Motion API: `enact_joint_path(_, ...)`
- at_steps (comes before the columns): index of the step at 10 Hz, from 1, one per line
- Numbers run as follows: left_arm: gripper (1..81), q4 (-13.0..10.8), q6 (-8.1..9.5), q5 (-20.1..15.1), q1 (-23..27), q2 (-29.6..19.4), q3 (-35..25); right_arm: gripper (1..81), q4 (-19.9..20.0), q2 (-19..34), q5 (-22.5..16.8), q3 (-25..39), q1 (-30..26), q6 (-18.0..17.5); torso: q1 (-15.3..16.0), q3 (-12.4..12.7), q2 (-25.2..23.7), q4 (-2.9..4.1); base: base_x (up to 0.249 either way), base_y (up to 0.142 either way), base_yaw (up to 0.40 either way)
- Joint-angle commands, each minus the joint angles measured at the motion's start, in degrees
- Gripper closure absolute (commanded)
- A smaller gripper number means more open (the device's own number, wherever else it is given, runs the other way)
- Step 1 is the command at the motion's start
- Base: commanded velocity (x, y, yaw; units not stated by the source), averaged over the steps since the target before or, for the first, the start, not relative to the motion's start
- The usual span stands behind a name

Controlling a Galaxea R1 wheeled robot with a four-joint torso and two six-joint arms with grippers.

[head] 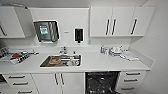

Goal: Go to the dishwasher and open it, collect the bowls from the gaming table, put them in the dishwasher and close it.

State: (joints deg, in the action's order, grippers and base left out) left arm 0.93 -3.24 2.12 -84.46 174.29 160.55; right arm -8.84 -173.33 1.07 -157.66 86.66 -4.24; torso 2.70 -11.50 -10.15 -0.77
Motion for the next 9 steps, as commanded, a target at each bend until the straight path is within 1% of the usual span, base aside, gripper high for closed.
enact_joint_path(1, 1.0, 0.4, -0.27, -3.1, 2.6, -0.1, 0.1, 1.0, -0.2, 0.0, -3.1, 0.2, -2.4, 0.1, -2.7, 0.0, 5.5, 0.0, 0.0, 0.0, 0.0)
enact_joint_path(2, 1.0, 0.4, -0.27, -3.1, 2.6, -0.1, 0.1, 1.0, -0.2, 0.0, -3.0, 0.2, -2.4, 0.1, -2.7, 0.1, 7.6, 0.0, 0.0, 0.0, 0.0)
enact_joint_path(3, 1.0, 0.4, -0.27, -3.1, 2.6, 0.1, 0.1, 1.0, -0.2, 0.0, -3.0, 0.2, -2.4, 0.1, -1.4, 0.1, 3.9, 0.0, 0.0, 0.0, 0.0)
enact_joint_path(4, 1.0, 0.4, -0.27, -3.1, 2.6, 0.1, 0.1, 1.0, -0.2, 0.0, -2.9, 0.2, -2.3, 0.1, -1.6, 1.5, 6.0, 0.0, 0.0, 0.0, 0.0)
enact_joint_path(5, 1.0, 0.4, -0.27, -3.1, 2.5, 0.2, 0.1, 1.0, -0.2, 0.0, -2.9, 0.1, -2.3, 0.1, -1.7, 4.3, 7.1, 0.0, 0.0, 0.0, 0.0)
enact_joint_path(8, 1.0, 0.4, -0.27, -3.1, 2.6, 0.2, 0.1, 1.0, -0.3, 0.0, -2.9, 0.0, -2.3, 0.1, -1.9, 9.0, 8.0, 0.0, 0.0, 0.0, 0.0)
enact_joint_path(9, 1.0, 0.4, -0.27, -3.1, 2.6, 0.3, 0.1, 1.0, -0.2, 0.0, -2.9, 0.0, -2.3, 0.1, -1.9, 6.6, 8.0, 0.0, 0.0, 0.0, 0.0)
